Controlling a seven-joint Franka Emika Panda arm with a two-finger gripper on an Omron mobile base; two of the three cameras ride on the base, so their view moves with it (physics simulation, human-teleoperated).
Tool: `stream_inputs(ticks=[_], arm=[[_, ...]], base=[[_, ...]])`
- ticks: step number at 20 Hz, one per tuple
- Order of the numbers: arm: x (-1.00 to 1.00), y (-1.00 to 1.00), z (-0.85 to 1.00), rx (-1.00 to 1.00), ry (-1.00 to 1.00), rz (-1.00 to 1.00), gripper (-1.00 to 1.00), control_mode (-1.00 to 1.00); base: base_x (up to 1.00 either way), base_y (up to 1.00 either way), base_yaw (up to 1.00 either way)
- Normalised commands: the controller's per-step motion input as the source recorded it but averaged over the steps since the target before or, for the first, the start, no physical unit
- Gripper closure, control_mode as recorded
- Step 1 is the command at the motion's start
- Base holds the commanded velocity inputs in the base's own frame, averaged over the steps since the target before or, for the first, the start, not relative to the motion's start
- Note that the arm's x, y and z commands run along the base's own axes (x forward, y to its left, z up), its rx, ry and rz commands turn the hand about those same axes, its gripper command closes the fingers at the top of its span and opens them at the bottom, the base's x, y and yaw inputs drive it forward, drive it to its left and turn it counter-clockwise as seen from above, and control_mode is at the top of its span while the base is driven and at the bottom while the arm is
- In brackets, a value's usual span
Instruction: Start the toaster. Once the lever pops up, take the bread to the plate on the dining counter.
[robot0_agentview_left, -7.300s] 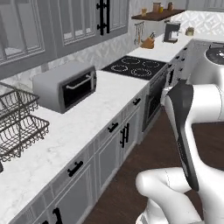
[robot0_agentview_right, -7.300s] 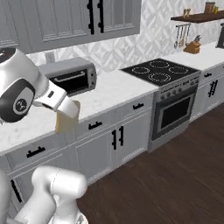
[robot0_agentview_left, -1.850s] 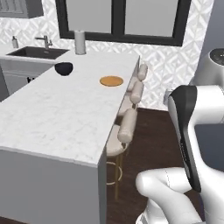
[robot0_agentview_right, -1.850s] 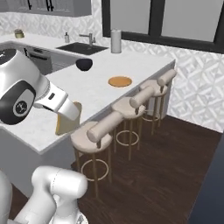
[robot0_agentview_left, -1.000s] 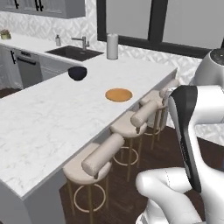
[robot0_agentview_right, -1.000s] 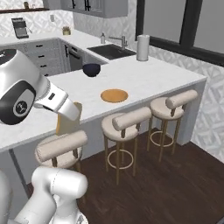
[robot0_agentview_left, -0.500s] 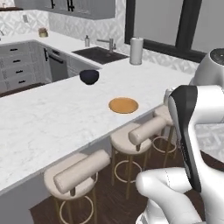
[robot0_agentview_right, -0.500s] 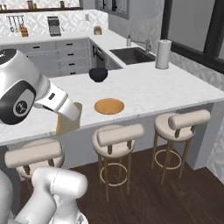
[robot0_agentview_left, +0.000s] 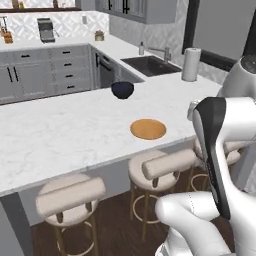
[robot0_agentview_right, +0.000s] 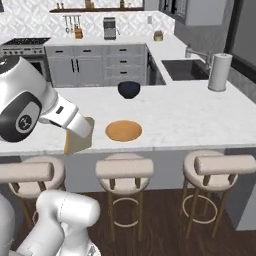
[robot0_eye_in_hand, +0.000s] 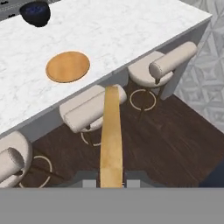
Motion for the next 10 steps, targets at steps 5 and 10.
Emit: stream_inputs(ticks=[5, 10], arm=[[0.0, 0.0, 0.0, 0.0, 0.0, 0.0, 1.0, 1.0], [0.0, 0.0, 0.0, 0.0, 0.0, 0.0, 1.0, 1.0]], base=[[0.19, -0.58, 0.55], [0.39, -0.65, 0.51]])
